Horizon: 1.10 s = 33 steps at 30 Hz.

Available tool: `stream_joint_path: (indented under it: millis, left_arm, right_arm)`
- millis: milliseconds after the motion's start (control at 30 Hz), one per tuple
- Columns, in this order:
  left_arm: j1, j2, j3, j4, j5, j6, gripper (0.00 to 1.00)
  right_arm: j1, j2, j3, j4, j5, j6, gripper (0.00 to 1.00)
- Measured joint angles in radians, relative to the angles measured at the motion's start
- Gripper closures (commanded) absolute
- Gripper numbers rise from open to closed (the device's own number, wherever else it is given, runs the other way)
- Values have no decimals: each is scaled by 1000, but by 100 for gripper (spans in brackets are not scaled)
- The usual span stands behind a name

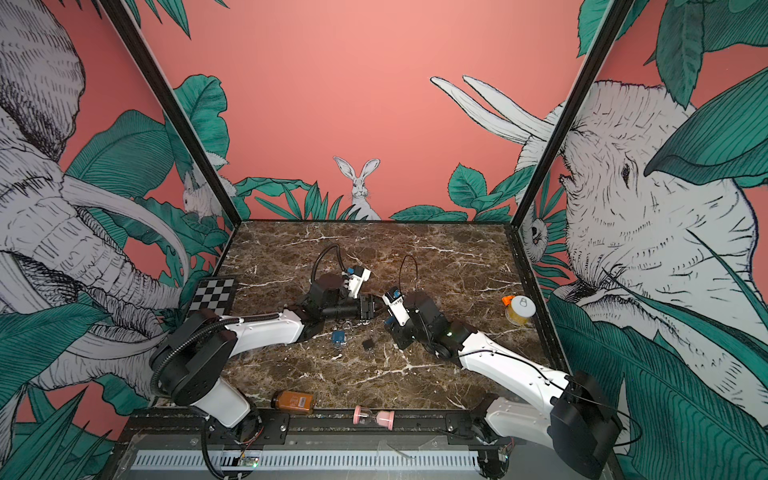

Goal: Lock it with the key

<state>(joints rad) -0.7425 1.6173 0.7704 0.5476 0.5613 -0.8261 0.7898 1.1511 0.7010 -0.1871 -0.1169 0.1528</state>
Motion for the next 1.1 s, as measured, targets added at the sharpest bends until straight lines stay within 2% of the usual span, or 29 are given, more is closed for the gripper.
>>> stream_joint_path:
  millis: [167,400,767,833,967,1033,1100]
  left_arm:
    - [0,20,13,9,23,-18,46]
    - [0,39,16,14,60,-24,64]
    - [0,46,29,16,78,-31,78]
    - [0,47,29,16,78,-31,85]
    - [0,51,33,18,83,-37,88]
    - [0,51,33,23,87,-42,94]
    - [0,51,35,27,89,-47,97]
  right_arm:
    - [15,9,22,-6,2,-11,85]
    - [23,25,40,-17,5,-27,85]
    - [29,40,41,-19,13,-32,85]
    - [30,40,41,-19,16,-33,85]
    - [31,43,41,-19,19,-34,85]
    - [31,44,41,-20,23,-35,85]
    - [31,47,41,-19,26,-38,85]
